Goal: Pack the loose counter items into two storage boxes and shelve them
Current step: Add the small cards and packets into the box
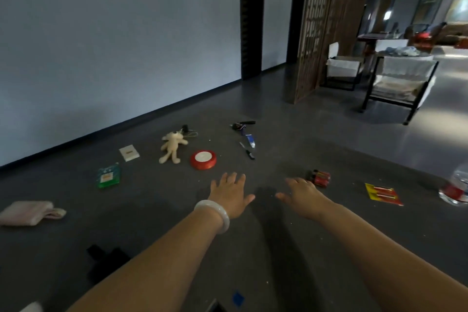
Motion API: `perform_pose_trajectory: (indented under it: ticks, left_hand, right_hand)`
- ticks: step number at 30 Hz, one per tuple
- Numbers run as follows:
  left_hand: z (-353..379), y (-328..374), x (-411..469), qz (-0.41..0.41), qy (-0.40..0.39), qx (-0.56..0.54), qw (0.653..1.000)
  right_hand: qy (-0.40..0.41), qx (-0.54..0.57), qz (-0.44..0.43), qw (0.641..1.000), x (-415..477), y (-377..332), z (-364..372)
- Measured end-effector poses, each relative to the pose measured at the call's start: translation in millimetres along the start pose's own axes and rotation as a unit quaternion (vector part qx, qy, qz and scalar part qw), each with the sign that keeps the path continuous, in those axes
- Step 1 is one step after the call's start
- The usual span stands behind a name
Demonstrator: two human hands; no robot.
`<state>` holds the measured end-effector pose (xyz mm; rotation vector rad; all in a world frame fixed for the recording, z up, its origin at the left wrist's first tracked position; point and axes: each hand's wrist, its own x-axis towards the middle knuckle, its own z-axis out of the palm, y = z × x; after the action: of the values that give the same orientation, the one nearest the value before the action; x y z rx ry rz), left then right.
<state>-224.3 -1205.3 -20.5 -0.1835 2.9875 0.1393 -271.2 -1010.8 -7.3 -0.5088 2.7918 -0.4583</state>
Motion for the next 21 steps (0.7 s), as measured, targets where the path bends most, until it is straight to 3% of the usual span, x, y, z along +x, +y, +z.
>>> perform_pose_trajectory:
  ticks: [10,21]
  left_hand:
    - [0,-75,5,-0.112,0.025,-0.018,0.993]
    - [-14,-210,-31,-0.253,0.002,-0.006,0.967]
  right_hand:
    - [-0.040,-0.033,-0.111,0.993,110,-53,31]
    - [-0.113,-0.085,-0.239,0.961,161,-199,71]
